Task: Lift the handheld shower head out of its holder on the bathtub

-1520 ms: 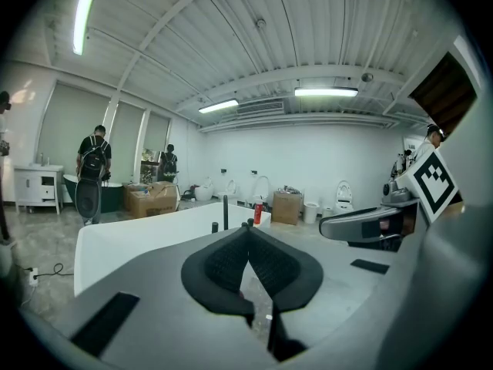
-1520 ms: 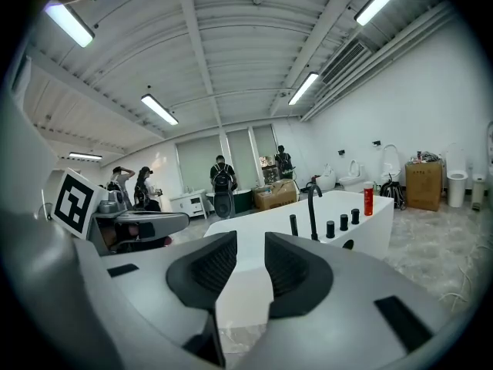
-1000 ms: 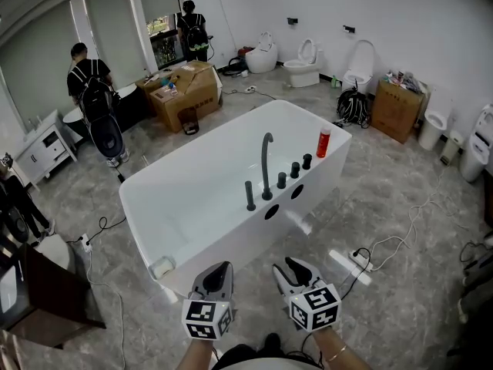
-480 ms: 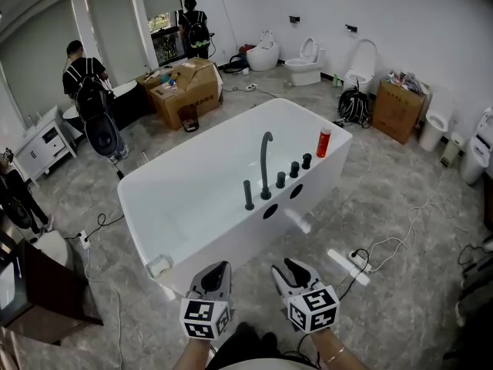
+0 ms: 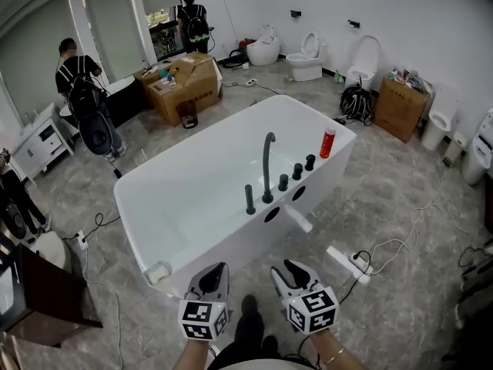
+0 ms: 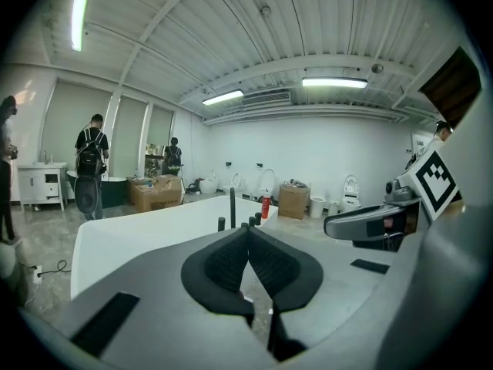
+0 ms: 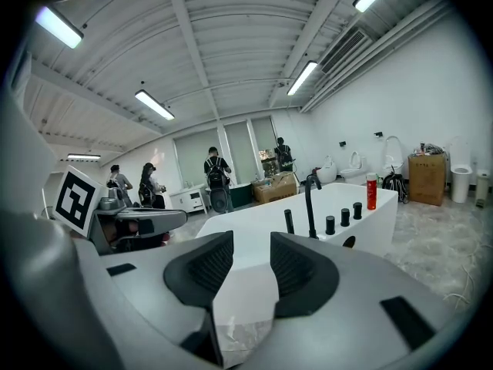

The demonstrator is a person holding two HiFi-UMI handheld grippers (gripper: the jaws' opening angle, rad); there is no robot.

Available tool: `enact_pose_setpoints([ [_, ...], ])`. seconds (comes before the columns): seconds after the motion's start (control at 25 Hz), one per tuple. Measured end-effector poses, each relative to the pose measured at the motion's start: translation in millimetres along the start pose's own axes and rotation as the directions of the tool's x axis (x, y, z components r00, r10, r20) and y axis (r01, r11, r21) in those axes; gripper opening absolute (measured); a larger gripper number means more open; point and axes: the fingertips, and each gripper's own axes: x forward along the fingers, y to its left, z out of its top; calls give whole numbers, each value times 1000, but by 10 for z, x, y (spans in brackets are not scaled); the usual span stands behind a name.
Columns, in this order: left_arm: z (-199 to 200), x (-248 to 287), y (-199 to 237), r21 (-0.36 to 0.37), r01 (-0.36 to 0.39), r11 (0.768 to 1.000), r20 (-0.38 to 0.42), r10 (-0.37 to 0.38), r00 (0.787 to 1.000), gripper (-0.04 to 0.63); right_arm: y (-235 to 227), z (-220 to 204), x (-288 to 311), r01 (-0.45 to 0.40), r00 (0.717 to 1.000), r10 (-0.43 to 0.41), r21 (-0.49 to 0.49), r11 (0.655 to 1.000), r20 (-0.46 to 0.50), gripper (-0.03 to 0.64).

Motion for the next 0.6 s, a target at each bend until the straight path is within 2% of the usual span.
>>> enact_pose_setpoints([
  [0.24, 131, 652, 447, -14, 9, 1000, -8, -9, 1000, 20, -299, 204, 670, 17, 1000, -16, 3, 1000, -12, 140],
  [0.6, 336, 1641, 1389, -36, 31, 999, -34, -32, 999, 20, -572, 567, 1967, 37, 999, -37, 10, 999, -34, 140],
])
